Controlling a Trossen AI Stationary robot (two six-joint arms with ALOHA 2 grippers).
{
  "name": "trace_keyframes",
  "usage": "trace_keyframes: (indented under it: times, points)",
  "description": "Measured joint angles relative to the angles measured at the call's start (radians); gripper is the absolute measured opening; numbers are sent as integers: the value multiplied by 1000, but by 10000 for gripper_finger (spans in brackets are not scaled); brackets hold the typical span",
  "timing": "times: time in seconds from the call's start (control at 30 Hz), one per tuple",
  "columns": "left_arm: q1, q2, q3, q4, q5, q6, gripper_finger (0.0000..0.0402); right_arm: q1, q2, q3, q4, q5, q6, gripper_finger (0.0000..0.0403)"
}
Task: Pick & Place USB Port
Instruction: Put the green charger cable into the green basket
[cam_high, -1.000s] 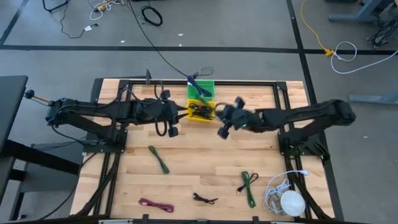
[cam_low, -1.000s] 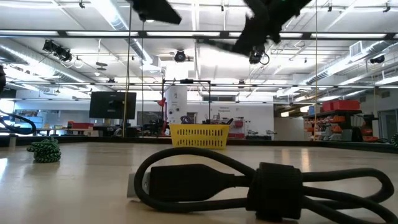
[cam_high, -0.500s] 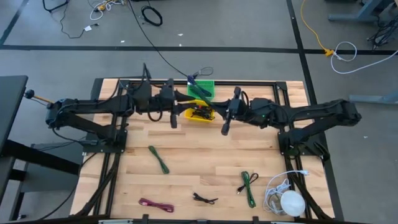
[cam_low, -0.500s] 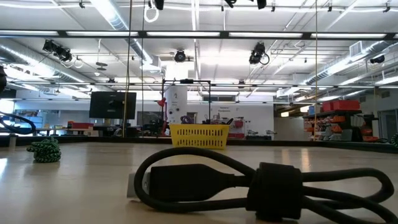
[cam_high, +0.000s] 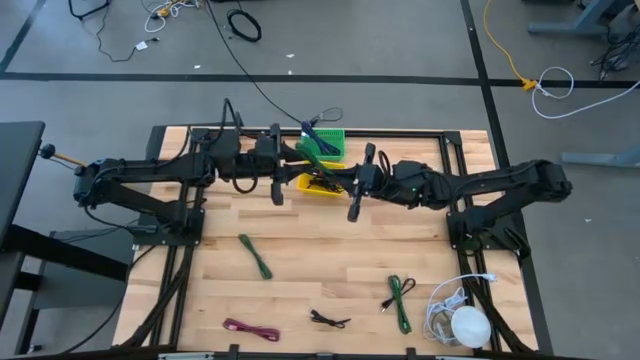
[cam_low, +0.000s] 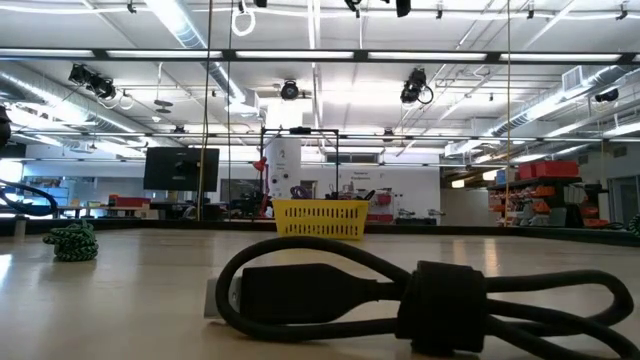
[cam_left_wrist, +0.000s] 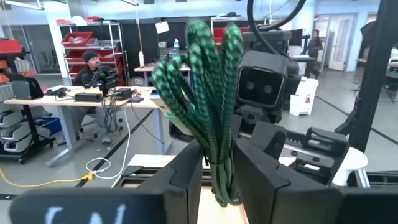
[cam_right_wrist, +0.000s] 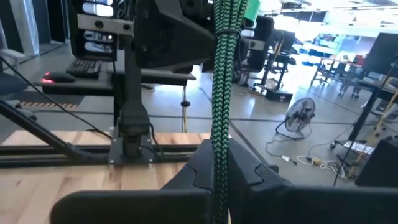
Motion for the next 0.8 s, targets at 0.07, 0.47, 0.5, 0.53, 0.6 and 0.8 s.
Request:
trace_keyframes:
  times: [0.07,0.47,0.5,0.53,0.6,0.8]
  points:
    - [0,0,0,10,7,0,97,-2,0,0,7,-1,-1,10]
    - [0,39,0,64,80,89,19,-5,20,0,-4,-25,24,10]
    - [0,43,0,64,76,89,19,-5,20,0,-13,-25,24,11]
    - [0,43,0,60,72,90,19,-5,21,0,-16,-24,19,14]
    - [0,43,0,58,62,91,19,-6,21,0,-17,-17,10,36]
    - [0,44,0,41,48,82,19,-5,21,0,-32,80,10,133]
